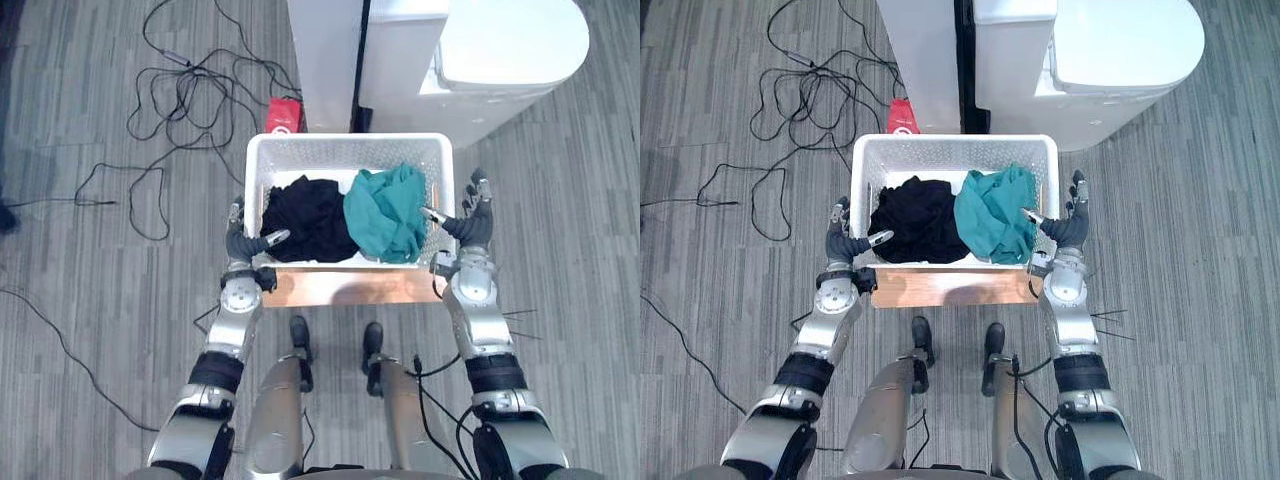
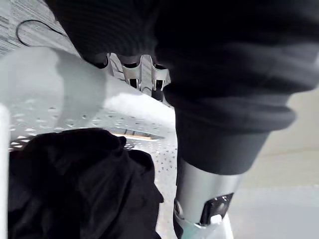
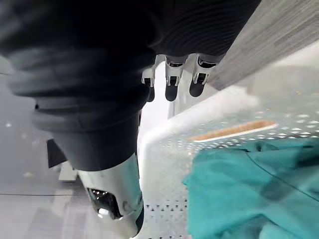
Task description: Pick up the laundry basket with both hands and put the clothes into the washing machine.
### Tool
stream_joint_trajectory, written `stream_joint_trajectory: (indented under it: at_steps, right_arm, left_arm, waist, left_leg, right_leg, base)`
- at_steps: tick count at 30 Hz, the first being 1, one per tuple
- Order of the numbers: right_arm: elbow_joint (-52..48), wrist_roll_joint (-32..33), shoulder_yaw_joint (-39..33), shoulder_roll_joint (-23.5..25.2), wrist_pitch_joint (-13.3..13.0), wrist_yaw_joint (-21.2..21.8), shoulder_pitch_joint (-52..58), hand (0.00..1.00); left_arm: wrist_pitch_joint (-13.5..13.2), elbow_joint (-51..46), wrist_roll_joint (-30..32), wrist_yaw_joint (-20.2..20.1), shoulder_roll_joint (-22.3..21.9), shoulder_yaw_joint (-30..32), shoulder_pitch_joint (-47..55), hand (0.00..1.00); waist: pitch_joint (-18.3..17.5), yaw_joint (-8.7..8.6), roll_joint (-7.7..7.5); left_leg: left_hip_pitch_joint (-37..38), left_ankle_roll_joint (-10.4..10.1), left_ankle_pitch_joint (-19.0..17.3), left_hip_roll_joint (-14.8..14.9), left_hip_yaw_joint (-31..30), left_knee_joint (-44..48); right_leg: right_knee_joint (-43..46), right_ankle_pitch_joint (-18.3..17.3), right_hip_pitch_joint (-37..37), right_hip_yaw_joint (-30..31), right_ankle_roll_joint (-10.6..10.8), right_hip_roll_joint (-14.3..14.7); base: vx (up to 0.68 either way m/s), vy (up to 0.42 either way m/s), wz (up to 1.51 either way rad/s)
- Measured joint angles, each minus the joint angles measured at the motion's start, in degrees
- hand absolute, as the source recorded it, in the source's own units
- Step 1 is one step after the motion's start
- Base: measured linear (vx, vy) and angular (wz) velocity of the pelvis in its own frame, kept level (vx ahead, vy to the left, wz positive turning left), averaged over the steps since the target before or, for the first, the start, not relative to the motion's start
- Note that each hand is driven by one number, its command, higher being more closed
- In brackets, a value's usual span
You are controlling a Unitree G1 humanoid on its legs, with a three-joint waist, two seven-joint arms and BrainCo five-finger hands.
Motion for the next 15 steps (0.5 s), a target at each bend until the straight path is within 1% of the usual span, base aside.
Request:
stream_joint_trajectory:
  at_steps: [2,5,8,10,12,13,15]
  right_arm:
    - [3.8,0.0,0.3,0.1,0.6,-0.5,-2.1,0.0]
    - [8.5,-0.1,-0.1,-0.2,1.5,-1.2,-6.6,0.0]
    - [10.8,-1.4,-0.2,-0.5,2.3,-2.2,-9.1,0.0]
    - [11.1,-2.9,-0.3,-0.4,2.9,-3.3,-9.3,0.0]
    - [11.3,-3.4,-1.5,0.1,3.4,-4.6,-9.5,0.0]
    - [11.5,-3.5,-2.5,0.8,3.4,-5.1,-9.5,0.0]
    - [11.7,-3.7,-3.1,1.3,3.4,-5.9,-9.5,0.0]
  left_arm:
    - [0.6,3.5,0.4,0.7,0.2,0.0,-2.6,0.0]
    - [1.8,8.1,2.6,1.2,0.6,0.4,-6.0,0.0]
    - [2.9,9.6,4.4,2.3,0.7,0.9,-7.8,0.0]
    - [3.1,9.6,4.5,3.2,0.7,1.2,-8.1,0.0]
    - [3.3,9.6,4.9,3.9,-0.1,3.0,-8.4,0.0]
    - [3.4,9.6,5.4,4.5,-0.3,3.0,-8.5,1.0]
    - [3.5,9.6,5.7,4.5,-0.3,3.0,-8.5,1.0]
  waist:
    - [0.0,-0.03,-0.01]
    - [0.0,-0.15,-0.01]
    - [0.0,-0.17,-0.02]
    - [0.0,-0.11,-0.03]
    - [0.1,-0.1,-0.11]
    - [0.1,-0.1,-0.11]
    - [0.1,-0.12,-0.12]
  left_leg:
    - [-0.7,0.0,0.2,0.1,0.0,0.2]
    - [-1.7,0.0,0.2,0.2,-0.1,0.5]
    - [-3.0,0.0,0.2,0.6,0.0,0.8]
    - [-3.3,0.0,0.2,0.8,-0.1,0.8]
    - [-3.4,0.0,0.2,0.8,-0.1,0.8]
    - [-3.4,0.0,0.2,0.8,-0.1,0.8]
    - [-3.5,0.0,0.2,0.8,-0.1,0.8]
  right_leg:
    - [0.1,0.1,-0.6,0.0,-0.1,0.0]
    - [-0.1,0.4,-1.4,0.0,-0.3,0.1]
    - [-1.1,1.2,-2.1,0.0,-0.4,0.6]
    - [-1.7,1.5,-2.1,-0.1,-0.5,0.8]
    - [-1.9,1.7,-2.1,-0.1,-0.5,0.8]
    - [-2.0,1.7,-2.1,-0.1,-0.5,0.8]
    - [-2.0,1.7,-2.1,-0.1,-0.5,0.8]
  base:
    - [0.0,0.0,0.0]
    - [0.0,0.0,0.0]
    - [0.01,-0.015,-0.05]
    - [0.01,-0.008,-0.02]
    - [0.0,0.0,0.0]
    - [0.0,0.0,0.0]
    - [0.0,0.0,0.0]
